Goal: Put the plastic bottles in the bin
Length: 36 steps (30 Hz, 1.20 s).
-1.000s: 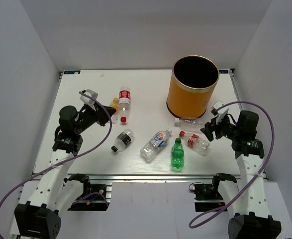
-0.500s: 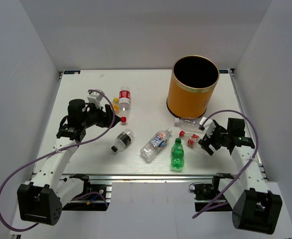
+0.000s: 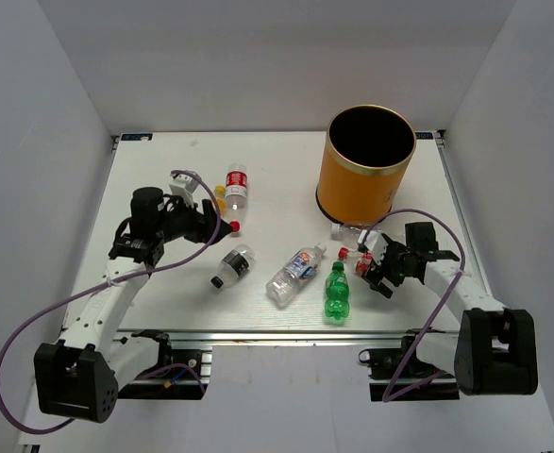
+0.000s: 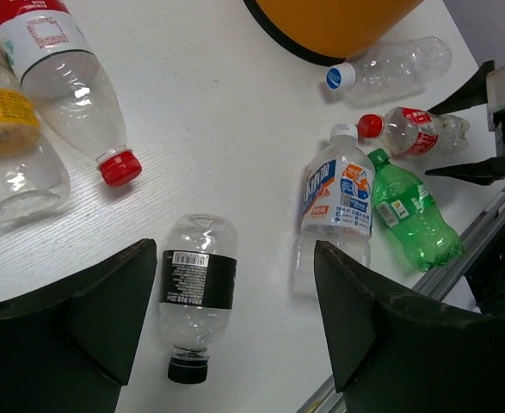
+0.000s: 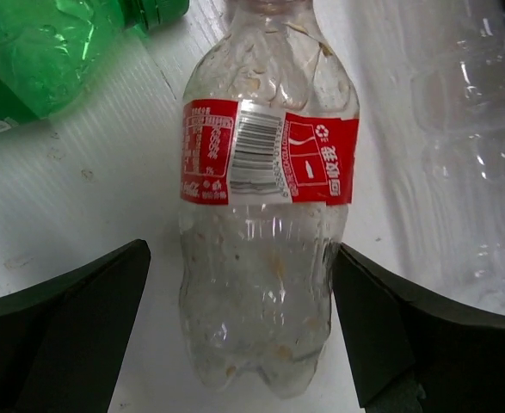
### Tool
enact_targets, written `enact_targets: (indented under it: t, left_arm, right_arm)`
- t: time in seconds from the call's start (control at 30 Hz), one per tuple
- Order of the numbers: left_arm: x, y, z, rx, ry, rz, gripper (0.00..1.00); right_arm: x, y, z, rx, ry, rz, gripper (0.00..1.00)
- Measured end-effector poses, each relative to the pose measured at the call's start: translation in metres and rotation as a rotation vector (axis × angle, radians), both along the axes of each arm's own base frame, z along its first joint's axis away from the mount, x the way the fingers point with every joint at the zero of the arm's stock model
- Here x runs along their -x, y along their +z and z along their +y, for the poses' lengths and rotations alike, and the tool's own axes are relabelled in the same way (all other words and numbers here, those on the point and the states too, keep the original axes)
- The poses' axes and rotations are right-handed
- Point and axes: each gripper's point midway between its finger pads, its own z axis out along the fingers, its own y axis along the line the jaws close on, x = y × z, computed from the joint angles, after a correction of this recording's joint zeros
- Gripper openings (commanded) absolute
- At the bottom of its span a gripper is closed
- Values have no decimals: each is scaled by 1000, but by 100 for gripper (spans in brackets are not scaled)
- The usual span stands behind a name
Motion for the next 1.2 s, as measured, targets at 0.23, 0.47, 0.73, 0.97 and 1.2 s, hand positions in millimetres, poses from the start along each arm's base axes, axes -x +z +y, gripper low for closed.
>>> enact_targets:
  t: [0.23,0.47,0.73,0.97,1.2]
  left_arm:
    - [5,-10,-20,15,-96,39,84]
    - [24,-21,-80,-78,-306,64,87]
    - [47,-51,-140,-297,-477,76,100]
    - [56,-82,-154,-499,-483,68,100]
    - [66,-114,-162,-671,-492,72,100]
  right_arm:
    - [-10,-11,12,-5,23,21,55]
    - [0,0,12,16,67,8,18]
    - [1,163,33,-92,161,-258,13]
    - [-24,319,36,-203,30,-550,13]
    - [-126,346,29,-227,-181,-521,25]
